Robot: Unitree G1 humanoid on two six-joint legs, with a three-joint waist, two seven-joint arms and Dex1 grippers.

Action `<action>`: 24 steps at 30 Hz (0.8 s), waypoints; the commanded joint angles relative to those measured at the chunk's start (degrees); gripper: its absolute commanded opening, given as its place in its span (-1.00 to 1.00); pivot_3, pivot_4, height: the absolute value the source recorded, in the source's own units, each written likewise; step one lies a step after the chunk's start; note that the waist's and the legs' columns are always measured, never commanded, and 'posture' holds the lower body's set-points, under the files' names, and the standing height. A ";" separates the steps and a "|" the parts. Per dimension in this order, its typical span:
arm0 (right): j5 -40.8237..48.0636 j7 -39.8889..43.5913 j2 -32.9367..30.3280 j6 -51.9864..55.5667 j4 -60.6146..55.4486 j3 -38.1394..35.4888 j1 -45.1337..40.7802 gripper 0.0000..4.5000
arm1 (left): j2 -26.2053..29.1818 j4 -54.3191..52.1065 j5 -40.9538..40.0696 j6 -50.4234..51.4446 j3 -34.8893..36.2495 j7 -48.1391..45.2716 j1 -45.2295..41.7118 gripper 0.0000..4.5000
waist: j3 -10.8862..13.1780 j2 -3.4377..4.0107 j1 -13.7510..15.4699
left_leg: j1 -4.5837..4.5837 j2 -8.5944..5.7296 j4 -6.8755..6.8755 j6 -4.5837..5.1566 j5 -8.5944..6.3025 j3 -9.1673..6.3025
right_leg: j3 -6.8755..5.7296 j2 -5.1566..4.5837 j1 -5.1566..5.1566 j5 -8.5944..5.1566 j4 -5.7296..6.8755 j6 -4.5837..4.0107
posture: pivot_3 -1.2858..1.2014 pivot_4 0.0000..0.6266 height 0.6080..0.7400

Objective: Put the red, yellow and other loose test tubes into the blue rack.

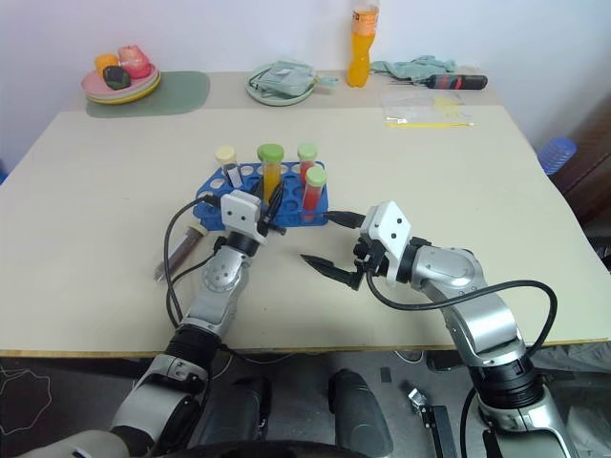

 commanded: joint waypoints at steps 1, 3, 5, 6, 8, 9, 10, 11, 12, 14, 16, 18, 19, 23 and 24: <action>1.00 -0.08 0.50 -0.47 -1.80 -0.69 -0.84 0.90 | -0.33 1.46 0.76 -2.18 0.20 -0.34 0.02 -0.64 | 0.00 0.00 0.00 | 0.00 0.00 0.00 0.00 0.00 0.00 | 0.00 0.00 0.00 0.00 0.00 0.00 | 0.03 -0.52 1.00; 0.97 -0.07 0.72 -0.58 -1.63 -0.53 -1.10 0.90 | -0.46 2.32 0.28 -2.67 0.39 -0.64 0.00 -0.64 | -0.01 0.00 -0.01 | 0.00 0.00 0.00 0.00 0.00 0.00 | 0.00 0.00 0.00 0.00 0.00 0.00 | 0.03 -0.52 1.00; 0.90 -0.04 0.94 -0.69 -1.45 -0.40 -1.32 0.90 | -0.60 2.87 0.08 -2.71 0.71 -0.35 0.04 -0.64 | -0.01 0.01 -0.02 | 0.01 0.00 0.00 0.00 0.00 0.00 | 0.00 0.00 0.00 0.00 0.00 0.00 | 0.03 -0.52 1.00; 0.88 -0.02 1.03 -0.73 -1.39 -0.36 -1.40 0.90 | -0.60 3.21 -0.03 -3.08 0.77 -0.58 0.07 -0.64 | -0.01 0.01 -0.05 | 0.01 0.00 0.00 0.00 0.00 0.00 | 0.00 0.00 0.01 0.00 0.00 0.00 | 0.03 -0.52 1.00; 0.79 0.00 1.20 -0.83 -1.24 -0.27 -1.56 0.90 | -0.56 3.88 -0.07 -3.67 0.93 -0.94 0.16 -0.64 | -0.01 0.01 -0.03 | 0.01 0.00 0.00 0.00 0.00 0.00 | 0.00 0.00 0.01 0.00 0.00 0.00 | 0.03 -0.52 1.00; 0.76 0.01 1.27 -0.89 -1.21 -0.25 -1.63 0.90 | -0.62 4.21 -0.27 -3.93 1.05 -1.24 0.26 -0.64 | -0.01 0.01 -0.02 | 0.01 0.00 0.00 0.00 0.00 0.00 | 0.00 0.01 0.01 0.00 0.00 0.00 | 0.03 -0.52 1.00; 0.75 0.02 1.33 -0.91 -1.19 -0.24 -1.68 0.90 | -0.65 4.49 -0.24 -4.16 1.13 -1.37 0.31 -0.64 | -0.01 0.01 -0.02 | 0.01 0.00 0.00 0.00 0.00 0.00 | 0.00 0.01 0.01 0.00 0.00 0.00 | 0.03 -0.52 1.00; 0.71 0.02 1.40 -0.94 -1.12 -0.19 -1.75 0.90 | -0.64 4.76 -0.18 -4.36 1.20 -1.51 0.32 -0.64 | -0.01 0.01 -0.04 | 0.01 0.00 0.00 0.00 0.00 0.00 | 0.00 0.00 0.01 0.00 0.00 0.00 | 0.03 -0.52 1.00; 0.65 0.04 1.45 -1.00 -1.07 -0.15 -1.79 0.90 | -0.63 4.90 -0.17 -4.36 1.22 -1.72 0.33 -0.64 | -0.01 0.01 -0.05 | 0.01 0.00 0.00 0.01 0.00 0.00 | 0.00 0.00 0.01 0.00 0.00 0.00 | 0.03 -0.52 1.00; 0.56 0.11 1.56 -1.07 -1.02 -0.12 -1.88 0.90 | -0.60 4.95 -0.25 -4.27 1.27 -2.03 0.30 -0.64 | -0.01 0.01 -0.05 | 0.02 0.00 0.00 0.01 0.00 0.00 | 0.00 0.01 0.01 0.00 0.00 0.00 | 0.03 -0.52 1.00; 0.50 0.14 1.70 -1.11 -0.98 -0.07 -1.98 0.90 | -0.65 4.29 -1.35 -3.31 1.49 -3.12 0.48 -0.18 | -0.02 0.01 -0.05 | 0.02 0.00 0.00 0.01 0.00 0.00 | 0.00 0.01 0.01 0.00 0.01 0.00 | 0.03 -0.52 1.00; 0.44 0.14 1.86 -1.12 -0.95 0.05 -2.10 0.90 | -0.62 3.41 -1.92 -3.19 1.82 -3.64 0.67 0.18 | -0.01 0.01 -0.09 | 0.02 0.00 0.00 0.01 0.00 0.00 | 0.00 0.01 0.01 0.00 0.01 0.00 | 0.03 -0.52 1.00; 0.39 0.10 1.96 -1.11 -1.01 0.14 -2.12 0.90 | -0.51 2.56 -2.07 -2.98 1.99 -3.79 0.92 0.40 | -0.02 0.01 -0.10 | 0.02 0.00 0.00 0.01 0.00 0.00 | 0.00 0.01 0.01 0.00 0.01 0.00 | 0.03 -0.52 1.00; 0.32 0.13 2.07 -1.03 -1.38 0.11 -2.22 0.90 | 1.40 -10.83 -6.85 3.79 2.91 -6.87 5.32 0.84 | -0.01 0.01 -0.32 | 0.02 0.01 -0.01 0.01 0.00 0.00 | 0.00 0.01 0.01 0.00 0.03 0.00 | 0.03 -0.52 1.00; 0.34 0.14 2.04 -1.01 -1.41 0.04 -2.27 0.90 | 2.26 -14.88 -7.94 6.10 3.21 -7.50 6.74 0.84 | -0.01 0.01 -0.33 | 0.03 0.03 -0.01 0.01 0.00 0.00 | 0.00 0.01 0.01 0.00 0.04 0.00 | 0.03 -0.52 1.00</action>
